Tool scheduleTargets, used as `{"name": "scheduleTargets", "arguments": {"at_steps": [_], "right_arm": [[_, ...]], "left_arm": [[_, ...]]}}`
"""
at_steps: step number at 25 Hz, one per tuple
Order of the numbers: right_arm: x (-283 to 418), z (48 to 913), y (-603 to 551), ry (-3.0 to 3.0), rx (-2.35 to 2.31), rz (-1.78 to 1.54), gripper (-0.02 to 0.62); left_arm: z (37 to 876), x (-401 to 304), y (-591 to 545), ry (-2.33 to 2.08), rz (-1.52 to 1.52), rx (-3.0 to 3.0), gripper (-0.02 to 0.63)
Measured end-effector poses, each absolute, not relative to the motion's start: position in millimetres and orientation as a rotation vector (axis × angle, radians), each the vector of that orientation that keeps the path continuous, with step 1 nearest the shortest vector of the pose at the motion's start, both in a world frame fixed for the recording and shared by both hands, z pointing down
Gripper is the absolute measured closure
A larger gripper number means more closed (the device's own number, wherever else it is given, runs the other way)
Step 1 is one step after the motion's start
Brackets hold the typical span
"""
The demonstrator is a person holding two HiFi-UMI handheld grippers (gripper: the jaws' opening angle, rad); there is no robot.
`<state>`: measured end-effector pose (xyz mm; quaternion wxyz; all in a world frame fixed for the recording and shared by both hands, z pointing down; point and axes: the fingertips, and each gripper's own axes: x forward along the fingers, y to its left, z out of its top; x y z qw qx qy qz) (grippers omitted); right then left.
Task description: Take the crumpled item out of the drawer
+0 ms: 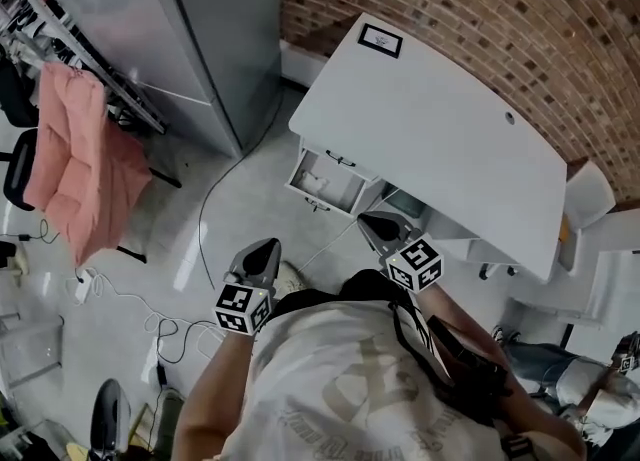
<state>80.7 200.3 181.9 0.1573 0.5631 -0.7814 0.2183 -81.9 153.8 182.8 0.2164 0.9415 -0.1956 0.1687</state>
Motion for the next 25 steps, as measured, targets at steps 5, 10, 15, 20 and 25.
{"name": "scheduleTargets", "arguments": {"at_steps": [5,10,15,20,25], "right_arm": [[73,185,183,-2.209,1.591,0.62,0.588],[66,202,176,-2.189,1.534,0.634,0.588],[65,223,165,-2.182,1.48,0.656,0.588],[62,245,149,-2.198,1.383,0.665,0.588],[64,274,132,-2.203,1.312,0.693,0.588]], "left_arm": [[187,-93,140,-0.536,0.453,2.58,0.603],[202,-98,142,-0.544,0.466,2.538,0.603],[214,-94,139,-0.564,0.476,2.516,0.603],[228,-86,136,-0.594,0.519,2.477,0.603],[243,-70,132,-0.593,0.557,2.476,0.603]]}}
